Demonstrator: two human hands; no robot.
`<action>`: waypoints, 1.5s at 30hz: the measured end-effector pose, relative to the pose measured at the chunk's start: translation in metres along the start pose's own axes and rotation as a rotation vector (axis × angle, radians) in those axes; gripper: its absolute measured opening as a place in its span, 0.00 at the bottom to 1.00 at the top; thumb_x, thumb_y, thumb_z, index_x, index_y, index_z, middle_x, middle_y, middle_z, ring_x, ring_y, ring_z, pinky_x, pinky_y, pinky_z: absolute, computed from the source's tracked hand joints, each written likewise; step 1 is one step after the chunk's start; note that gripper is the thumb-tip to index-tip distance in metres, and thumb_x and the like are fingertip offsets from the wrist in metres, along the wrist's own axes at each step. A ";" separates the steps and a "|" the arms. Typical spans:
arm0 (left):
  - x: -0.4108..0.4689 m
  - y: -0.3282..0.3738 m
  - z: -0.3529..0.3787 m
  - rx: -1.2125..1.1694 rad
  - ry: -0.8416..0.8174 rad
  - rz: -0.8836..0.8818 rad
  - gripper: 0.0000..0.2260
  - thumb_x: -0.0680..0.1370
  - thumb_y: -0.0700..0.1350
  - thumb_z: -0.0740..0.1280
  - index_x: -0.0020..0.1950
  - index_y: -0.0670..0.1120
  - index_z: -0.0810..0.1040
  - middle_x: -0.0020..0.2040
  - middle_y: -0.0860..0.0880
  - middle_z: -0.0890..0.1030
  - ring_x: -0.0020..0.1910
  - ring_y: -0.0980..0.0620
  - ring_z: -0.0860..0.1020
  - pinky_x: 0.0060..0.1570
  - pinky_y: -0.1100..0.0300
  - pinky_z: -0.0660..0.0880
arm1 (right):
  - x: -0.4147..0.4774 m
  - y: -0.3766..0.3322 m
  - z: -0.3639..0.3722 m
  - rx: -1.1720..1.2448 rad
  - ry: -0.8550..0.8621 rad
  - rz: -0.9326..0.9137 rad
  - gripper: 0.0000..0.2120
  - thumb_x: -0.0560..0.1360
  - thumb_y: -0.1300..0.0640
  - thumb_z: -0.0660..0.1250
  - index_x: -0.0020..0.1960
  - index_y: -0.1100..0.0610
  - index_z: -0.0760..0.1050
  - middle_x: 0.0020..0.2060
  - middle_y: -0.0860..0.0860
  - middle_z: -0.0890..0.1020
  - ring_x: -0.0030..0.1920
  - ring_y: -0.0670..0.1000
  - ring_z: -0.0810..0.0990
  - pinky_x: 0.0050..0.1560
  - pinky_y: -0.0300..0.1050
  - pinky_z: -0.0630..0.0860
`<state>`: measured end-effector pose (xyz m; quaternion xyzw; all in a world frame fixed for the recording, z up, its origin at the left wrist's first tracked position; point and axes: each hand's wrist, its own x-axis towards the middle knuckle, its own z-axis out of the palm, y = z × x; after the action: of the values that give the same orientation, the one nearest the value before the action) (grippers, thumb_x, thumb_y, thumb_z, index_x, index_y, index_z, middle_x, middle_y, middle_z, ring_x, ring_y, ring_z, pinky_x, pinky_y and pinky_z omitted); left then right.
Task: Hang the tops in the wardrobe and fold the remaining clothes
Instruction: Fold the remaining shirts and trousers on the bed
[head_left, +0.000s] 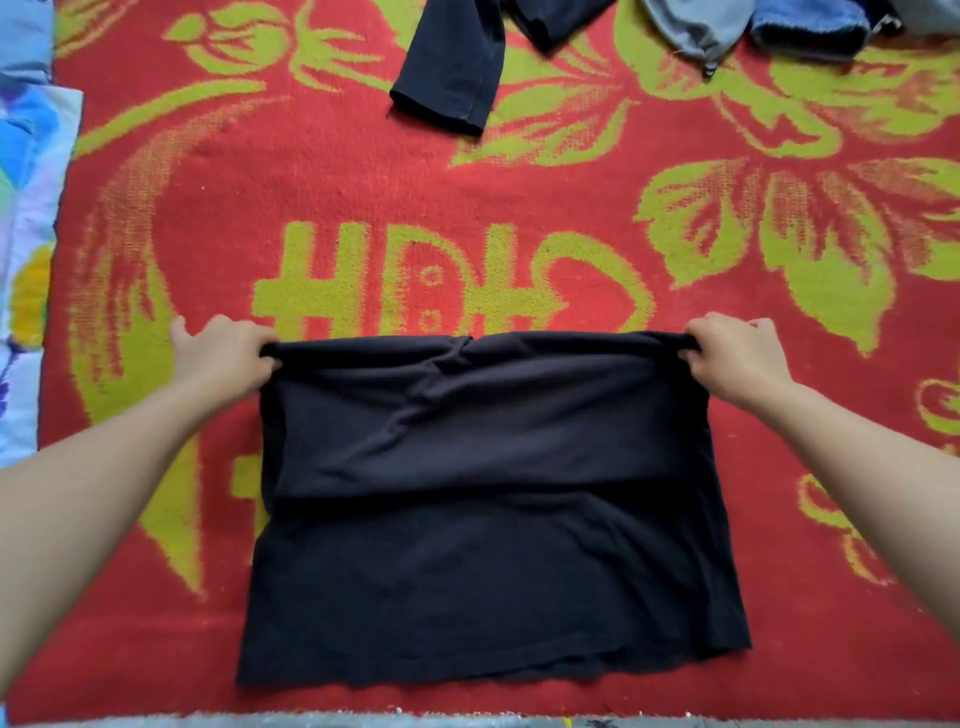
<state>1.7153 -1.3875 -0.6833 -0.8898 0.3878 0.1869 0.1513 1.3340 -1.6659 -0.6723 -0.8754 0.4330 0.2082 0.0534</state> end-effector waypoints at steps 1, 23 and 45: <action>0.000 -0.010 -0.007 -0.022 0.035 0.022 0.09 0.77 0.45 0.65 0.56 0.50 0.80 0.54 0.45 0.81 0.61 0.43 0.72 0.67 0.43 0.53 | -0.001 0.009 -0.004 0.029 0.040 0.005 0.07 0.77 0.59 0.60 0.50 0.61 0.75 0.50 0.58 0.78 0.53 0.60 0.75 0.52 0.51 0.63; -0.230 -0.042 0.135 0.082 0.072 0.331 0.14 0.65 0.38 0.63 0.50 0.46 0.71 0.50 0.41 0.78 0.53 0.42 0.73 0.48 0.39 0.70 | -0.225 0.037 0.125 -0.180 0.097 -0.632 0.13 0.58 0.55 0.74 0.36 0.55 0.72 0.29 0.52 0.73 0.29 0.55 0.74 0.33 0.49 0.63; -0.193 0.028 0.114 -0.218 -0.139 -0.423 0.28 0.80 0.54 0.57 0.77 0.46 0.54 0.77 0.40 0.52 0.75 0.40 0.50 0.70 0.42 0.53 | -0.176 -0.030 0.124 0.995 -0.052 0.730 0.38 0.72 0.54 0.71 0.75 0.56 0.55 0.71 0.60 0.64 0.70 0.61 0.64 0.69 0.51 0.59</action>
<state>1.5486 -1.2367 -0.7008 -0.9474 0.1589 0.2523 0.1166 1.2231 -1.4837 -0.7147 -0.5355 0.7484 0.0075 0.3913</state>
